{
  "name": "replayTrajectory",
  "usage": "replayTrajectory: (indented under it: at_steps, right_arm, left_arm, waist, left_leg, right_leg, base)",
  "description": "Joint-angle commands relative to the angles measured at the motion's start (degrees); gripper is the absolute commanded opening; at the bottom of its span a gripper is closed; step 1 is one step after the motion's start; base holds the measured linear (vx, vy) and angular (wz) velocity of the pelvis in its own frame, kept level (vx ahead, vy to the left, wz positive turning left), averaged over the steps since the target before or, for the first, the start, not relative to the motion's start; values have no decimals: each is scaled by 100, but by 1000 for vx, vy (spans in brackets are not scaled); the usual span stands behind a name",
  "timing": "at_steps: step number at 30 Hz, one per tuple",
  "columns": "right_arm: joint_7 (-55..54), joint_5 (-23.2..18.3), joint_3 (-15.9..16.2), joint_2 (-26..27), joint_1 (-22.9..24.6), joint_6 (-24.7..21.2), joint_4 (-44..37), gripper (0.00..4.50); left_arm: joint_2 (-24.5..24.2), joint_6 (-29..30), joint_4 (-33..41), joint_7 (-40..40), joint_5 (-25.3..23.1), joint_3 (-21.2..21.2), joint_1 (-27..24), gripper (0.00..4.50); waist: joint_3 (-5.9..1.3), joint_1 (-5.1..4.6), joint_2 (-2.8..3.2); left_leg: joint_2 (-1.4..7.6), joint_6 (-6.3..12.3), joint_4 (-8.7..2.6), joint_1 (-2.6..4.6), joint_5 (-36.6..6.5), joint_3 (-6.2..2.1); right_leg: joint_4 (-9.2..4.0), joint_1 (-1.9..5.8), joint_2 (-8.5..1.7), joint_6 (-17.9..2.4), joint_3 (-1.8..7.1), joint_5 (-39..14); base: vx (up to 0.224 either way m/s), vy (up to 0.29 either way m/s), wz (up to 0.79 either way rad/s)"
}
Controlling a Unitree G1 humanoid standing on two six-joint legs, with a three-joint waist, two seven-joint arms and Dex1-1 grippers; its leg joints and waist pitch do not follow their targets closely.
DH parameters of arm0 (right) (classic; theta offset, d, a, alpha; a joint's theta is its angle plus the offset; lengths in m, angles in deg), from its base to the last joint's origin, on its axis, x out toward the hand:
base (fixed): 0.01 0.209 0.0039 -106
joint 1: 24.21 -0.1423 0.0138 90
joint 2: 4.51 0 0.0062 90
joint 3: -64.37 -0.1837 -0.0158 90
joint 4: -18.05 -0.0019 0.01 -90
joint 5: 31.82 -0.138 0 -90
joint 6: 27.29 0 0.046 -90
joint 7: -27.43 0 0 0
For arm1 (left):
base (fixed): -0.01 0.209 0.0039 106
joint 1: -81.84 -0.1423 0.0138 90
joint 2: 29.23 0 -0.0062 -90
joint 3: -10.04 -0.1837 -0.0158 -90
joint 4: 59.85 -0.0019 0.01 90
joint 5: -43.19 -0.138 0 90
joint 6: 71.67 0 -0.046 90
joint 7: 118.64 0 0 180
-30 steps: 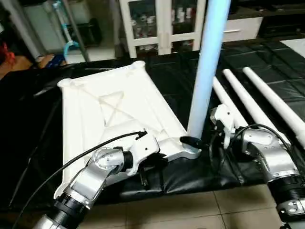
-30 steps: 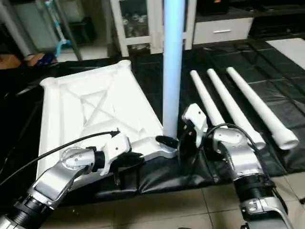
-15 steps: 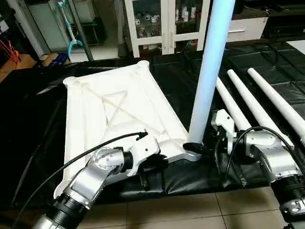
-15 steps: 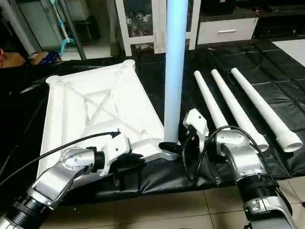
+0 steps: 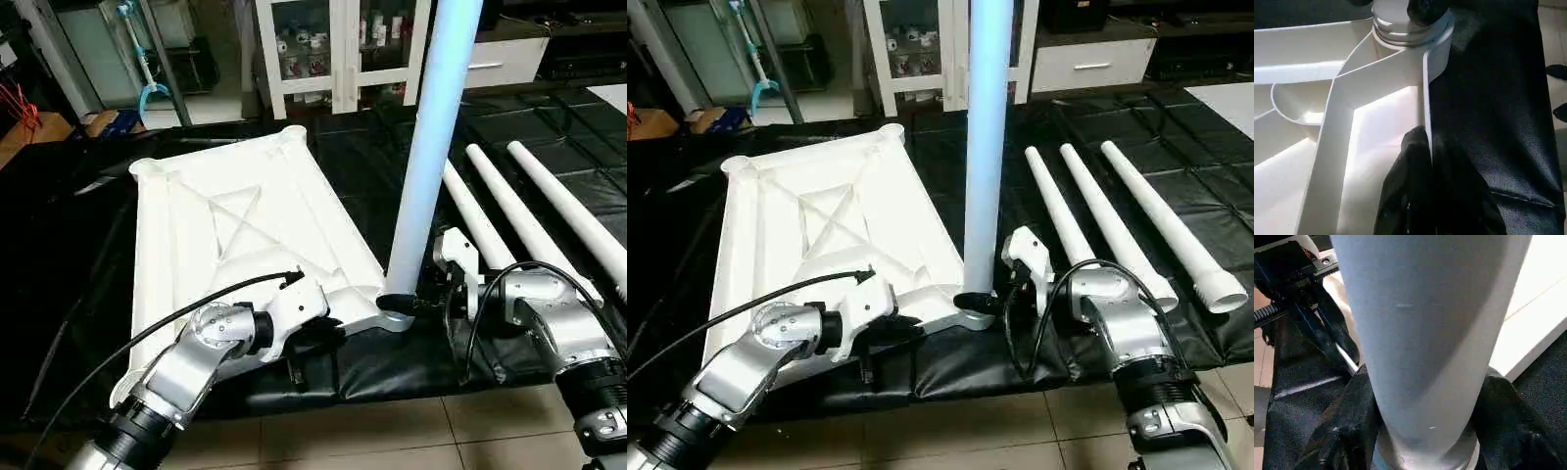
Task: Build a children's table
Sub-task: Rotate leg to tighten
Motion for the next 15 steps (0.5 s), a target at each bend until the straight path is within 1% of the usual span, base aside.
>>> replayTrajectory:
  at_steps: [1, 8, 11, 12, 13, 14, 15]
  right_arm:
    - [5, -23, -3, -56, 13, -158, 84, 222]
    - [-93, -14, -62, 13, -12, -158, 115, 213]
    - [-746, 126, -168, 282, -68, 11, 292, 212]
    - [-1150, 249, -183, 438, -81, 98, 391, 212]
    - [-1495, 344, -196, 576, -98, 141, 475, 212]
    - [-1686, 383, -204, 666, -103, 143, 511, 211]
    - [-1859, 416, -213, 750, -107, 142, 542, 210]
  left_arm:
    - [-203, 153, -84, 186, -122, -173, -161, 0]
    - [-210, 161, -79, 195, -115, -177, -160, 0]
    - [-179, 171, -101, 132, -115, -152, -159, 0]
    - [-149, 177, -127, 93, -124, -145, -142, 0]
    - [-78, 221, -204, -23, -161, -125, -89, 0]
    - [-27, 249, -266, -116, -200, -115, -45, 0]
    - [22, 275, -326, -207, -237, -106, -2, 0]
  waist:
    - [-327, 10, -121]
    - [-329, 9, -126]
    - [-315, -19, -118]
    - [-293, -69, -131]
    - [-281, -88, -127]
    - [-265, -134, -130]
    - [-262, -162, -140]
  left_leg:
    - [419, 402, -501, 118, -1773, -176]
    - [415, 421, -495, 112, -1737, -174]
    - [411, 363, -509, 96, -1836, -178]
    - [401, 241, -533, 81, -2096, -199]
    - [397, 181, -543, 92, -2231, -201]
    - [393, 45, -559, 110, -2498, -216]
    - [397, -13, -564, 126, -2623, -227]
  right_leg:
    - [-336, 171, -153, -1200, 126, -1418]
    - [-337, 175, -155, -1209, 126, -1404]
    - [-343, 166, -159, -1177, 125, -1535]
    - [-361, 169, -164, -1081, 115, -1880]
    - [-372, 149, -159, -1040, 114, -2038]
    - [-395, 127, -156, -950, 113, -2331]
    - [-402, 111, -155, -922, 116, -2430]
  base:
    - [0, 0, 0]
    - [0, 0, 0]
    - [0, 0, 0]
    - [0, 0, 0]
    - [0, 0, 0]
    - [0, 0, 0]
    - [0, 0, 0]
